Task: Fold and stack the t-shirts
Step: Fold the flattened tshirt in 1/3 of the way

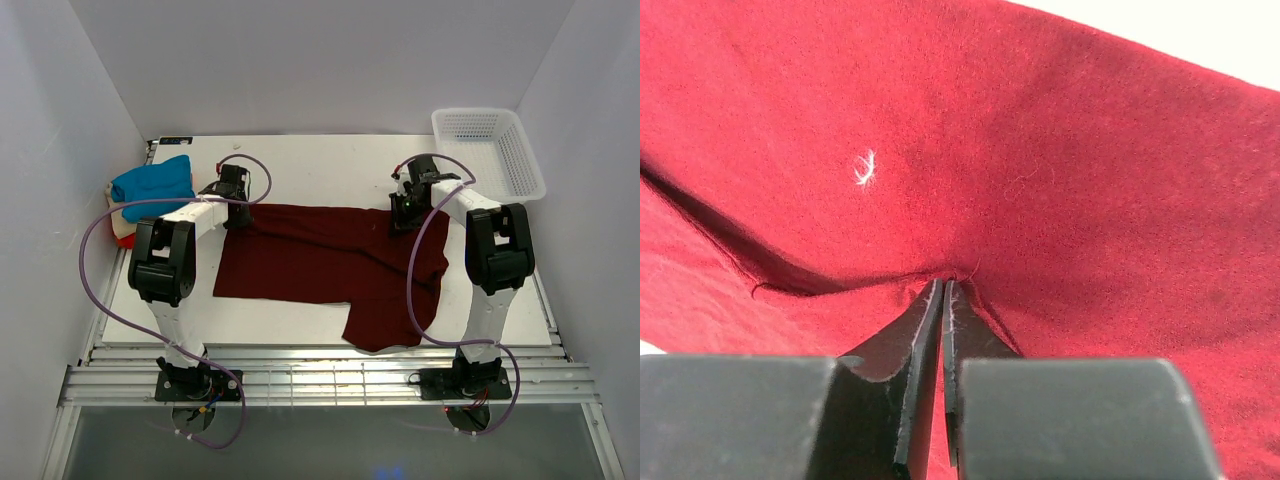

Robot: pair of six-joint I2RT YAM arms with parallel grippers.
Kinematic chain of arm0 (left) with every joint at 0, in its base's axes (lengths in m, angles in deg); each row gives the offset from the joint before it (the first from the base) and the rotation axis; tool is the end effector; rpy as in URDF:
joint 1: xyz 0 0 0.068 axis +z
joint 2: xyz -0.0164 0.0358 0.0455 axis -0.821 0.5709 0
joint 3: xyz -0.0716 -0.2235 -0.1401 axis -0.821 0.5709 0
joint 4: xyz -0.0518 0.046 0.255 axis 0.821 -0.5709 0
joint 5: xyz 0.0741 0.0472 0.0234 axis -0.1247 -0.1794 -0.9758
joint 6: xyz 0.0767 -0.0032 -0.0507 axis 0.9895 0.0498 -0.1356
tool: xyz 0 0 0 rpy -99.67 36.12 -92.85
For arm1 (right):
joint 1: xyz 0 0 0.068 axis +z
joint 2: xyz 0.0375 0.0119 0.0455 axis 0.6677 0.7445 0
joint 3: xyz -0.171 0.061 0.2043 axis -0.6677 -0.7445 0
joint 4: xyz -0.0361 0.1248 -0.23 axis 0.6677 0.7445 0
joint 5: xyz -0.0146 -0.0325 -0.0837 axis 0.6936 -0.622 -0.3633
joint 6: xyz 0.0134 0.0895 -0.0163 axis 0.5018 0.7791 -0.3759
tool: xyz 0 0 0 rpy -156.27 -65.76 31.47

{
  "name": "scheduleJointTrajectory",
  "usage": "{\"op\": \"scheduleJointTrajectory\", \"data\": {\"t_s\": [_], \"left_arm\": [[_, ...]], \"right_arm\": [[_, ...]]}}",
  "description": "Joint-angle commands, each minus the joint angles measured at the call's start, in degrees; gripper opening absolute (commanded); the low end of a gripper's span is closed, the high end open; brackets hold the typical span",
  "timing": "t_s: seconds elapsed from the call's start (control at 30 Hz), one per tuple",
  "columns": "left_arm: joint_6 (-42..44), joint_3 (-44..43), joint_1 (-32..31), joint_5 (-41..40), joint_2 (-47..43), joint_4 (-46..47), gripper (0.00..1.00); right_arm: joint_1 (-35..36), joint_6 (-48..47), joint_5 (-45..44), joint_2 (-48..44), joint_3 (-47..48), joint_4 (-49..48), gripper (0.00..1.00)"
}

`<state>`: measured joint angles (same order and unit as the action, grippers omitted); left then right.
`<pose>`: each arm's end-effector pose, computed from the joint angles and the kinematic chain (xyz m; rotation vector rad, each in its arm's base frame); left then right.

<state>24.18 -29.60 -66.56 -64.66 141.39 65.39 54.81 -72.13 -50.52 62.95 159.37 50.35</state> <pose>0.4166 -0.0649 0.1283 -0.2591 2.5490 0.0942 0.4148 0.1181 0.1329 -0.2687 2.7089 0.4637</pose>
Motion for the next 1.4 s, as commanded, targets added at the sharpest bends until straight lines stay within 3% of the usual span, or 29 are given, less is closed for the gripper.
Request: {"op": "scheduleJointTrajectory", "data": {"t_s": [0.0, 0.27, 0.43, 0.7, 1.0, 1.03, 1.07, 1.1, 1.17, 1.37], "left_arm": [[0.2, 0.4, 0.1, -0.1, -2.1, 1.1, 0.37], [-0.3, 2.3, 0.1, -0.4, -4.7, 1.2, 0.37], [-0.5, 3.3, 0.1, -0.4, -6.6, 1.2, 0.37], [-0.6, 4.9, 0.1, -1.6, -11.3, 1.1, 0.37], [-0.8, 5.1, 0.1, -1.5, -14.1, 0.5, 0.37], [-0.9, 5.2, 0.1, -1.4, -14.2, 0.4, 0.37], [-1.1, 5.2, 0.1, -0.6, -14.3, 0.4, 0.37], [-1.6, 5.1, 0.1, -0.2, -14.1, 0.5, 0.37], [-2.2, 4.5, 0.1, 0.7, -14.0, 0.5, 0.36], [-3.6, 1.4, -0.2, 4.4, -11.9, 1.1, 0.31]], "right_arm": [[0.3, -1.4, 2.1, -2.5, -0.7, -0.5, 0.08], [1.8, -1.5, 4.8, -11.4, -3.8, 5.7, 0.08], [4.2, -0.8, 6.6, -17.6, -10.4, 6.9, 0.08], [10.1, 2.2, 7.0, -26.1, -24.1, 6.3, 0.08], [15.2, 5.6, 7.3, -31.0, -30.1, 4.7, 0.08], [15.5, 5.6, 7.6, -31.0, -30.4, 4.7, 0.10], [15.8, 5.6, 7.3, -31.0, -30.3, 5.0, 0.24], [16.0, 5.5, 7.3, -31.0, -30.1, 5.1, 0.32], [16.3, 5.3, 6.4, -31.6, -29.1, 5.2, 0.41], [16.4, 6.0, 2.5, -32.7, -21.1, 5.0, 0.44]]}}
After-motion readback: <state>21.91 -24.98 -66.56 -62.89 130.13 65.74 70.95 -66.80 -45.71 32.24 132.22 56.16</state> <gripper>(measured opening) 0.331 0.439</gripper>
